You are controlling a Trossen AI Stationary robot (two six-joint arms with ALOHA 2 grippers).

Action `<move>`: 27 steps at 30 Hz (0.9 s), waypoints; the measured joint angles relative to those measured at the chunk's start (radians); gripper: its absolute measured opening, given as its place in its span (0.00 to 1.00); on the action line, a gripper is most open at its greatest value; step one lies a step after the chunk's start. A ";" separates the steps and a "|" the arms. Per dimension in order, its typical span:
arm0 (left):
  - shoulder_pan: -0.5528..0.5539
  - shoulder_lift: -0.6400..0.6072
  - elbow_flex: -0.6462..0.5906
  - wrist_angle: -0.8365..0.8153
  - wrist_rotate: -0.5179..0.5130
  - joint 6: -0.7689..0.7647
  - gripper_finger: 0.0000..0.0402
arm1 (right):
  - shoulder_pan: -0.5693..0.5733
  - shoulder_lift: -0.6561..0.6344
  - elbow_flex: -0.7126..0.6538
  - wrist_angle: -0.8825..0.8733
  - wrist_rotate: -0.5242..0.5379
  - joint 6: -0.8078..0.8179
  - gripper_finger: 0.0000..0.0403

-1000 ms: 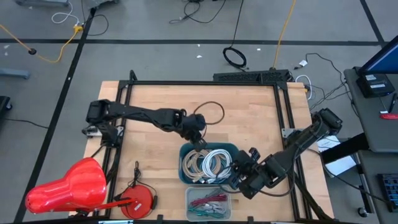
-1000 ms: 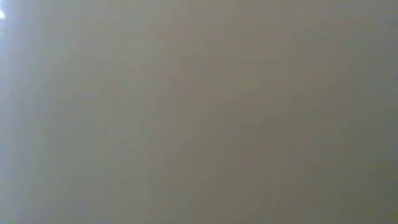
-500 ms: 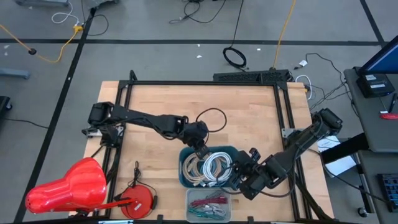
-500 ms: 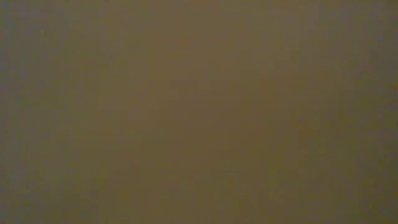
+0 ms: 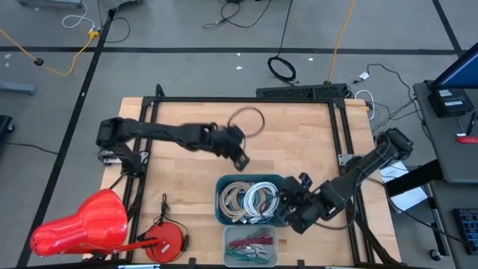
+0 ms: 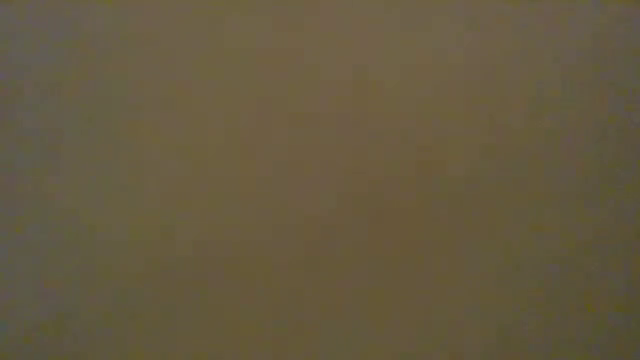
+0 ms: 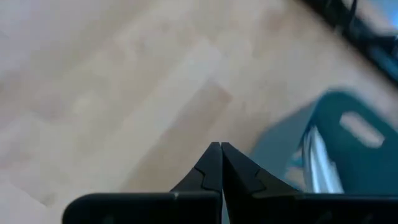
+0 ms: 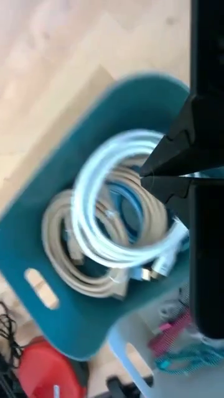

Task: Pick & Place USB Port
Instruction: Return to Home Position

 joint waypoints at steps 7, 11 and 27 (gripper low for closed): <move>0.107 -0.194 0.000 0.038 0.042 0.178 0.00 | -0.129 -0.143 0.000 0.014 0.073 -0.267 0.00; 0.163 -0.323 0.001 0.086 0.140 0.315 0.00 | -0.269 -0.272 0.000 0.151 0.065 -0.588 0.00; 0.111 -0.775 -0.719 0.596 0.170 0.039 0.00 | -0.479 -0.933 -0.862 0.919 -0.373 -0.795 0.00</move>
